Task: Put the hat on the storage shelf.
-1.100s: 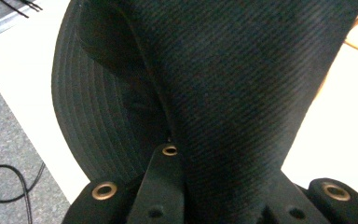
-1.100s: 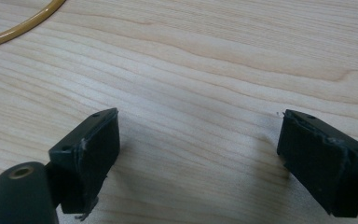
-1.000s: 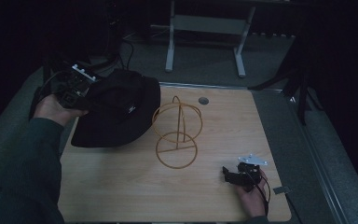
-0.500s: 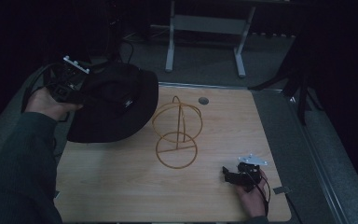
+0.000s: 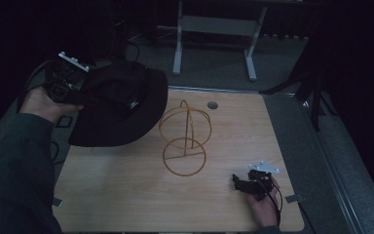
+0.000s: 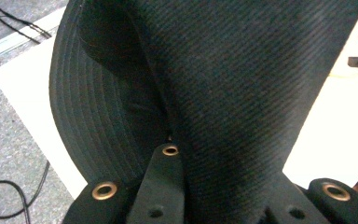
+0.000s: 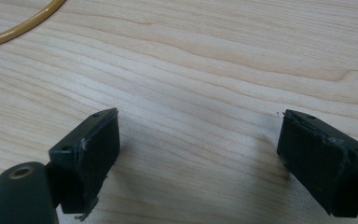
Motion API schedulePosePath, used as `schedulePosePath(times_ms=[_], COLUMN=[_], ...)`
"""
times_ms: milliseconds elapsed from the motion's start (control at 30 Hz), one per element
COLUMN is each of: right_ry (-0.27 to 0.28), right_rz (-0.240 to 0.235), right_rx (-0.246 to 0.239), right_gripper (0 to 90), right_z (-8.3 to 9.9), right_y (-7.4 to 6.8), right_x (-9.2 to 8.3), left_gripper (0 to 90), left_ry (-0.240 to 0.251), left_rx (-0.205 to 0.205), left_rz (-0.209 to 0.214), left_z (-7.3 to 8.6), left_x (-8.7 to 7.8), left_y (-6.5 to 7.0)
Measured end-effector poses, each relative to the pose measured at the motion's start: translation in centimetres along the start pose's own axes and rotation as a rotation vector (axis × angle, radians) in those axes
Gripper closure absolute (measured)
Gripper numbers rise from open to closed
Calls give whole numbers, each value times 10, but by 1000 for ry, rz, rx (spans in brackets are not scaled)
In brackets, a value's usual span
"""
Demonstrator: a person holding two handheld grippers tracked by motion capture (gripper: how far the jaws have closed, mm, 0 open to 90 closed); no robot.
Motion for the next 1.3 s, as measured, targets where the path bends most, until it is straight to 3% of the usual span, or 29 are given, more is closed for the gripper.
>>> schedulePosePath(times_ms=[833, 1300], right_ry=[-1, -1], right_rz=[0, 0], right_rx=[-1, -3], right_gripper=[128, 128], right_z=[0, 0], right_y=[0, 0], right_x=[0, 0], left_gripper=[885, 885], left_ry=[13, 24], left_rx=[54, 90], left_rz=[74, 110], left_z=[-6, -15], left_x=[-13, -19], left_y=[9, 20])
Point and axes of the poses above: each handheld gripper's, and its own axes: x roughly forward along the jaws, z roughly out of its underside, y roughly to its right, the point moved 3 cm from there along x, roughly forward along the jaws, and after that the axes turned 3 degrees about y, right-handed, at the moved point
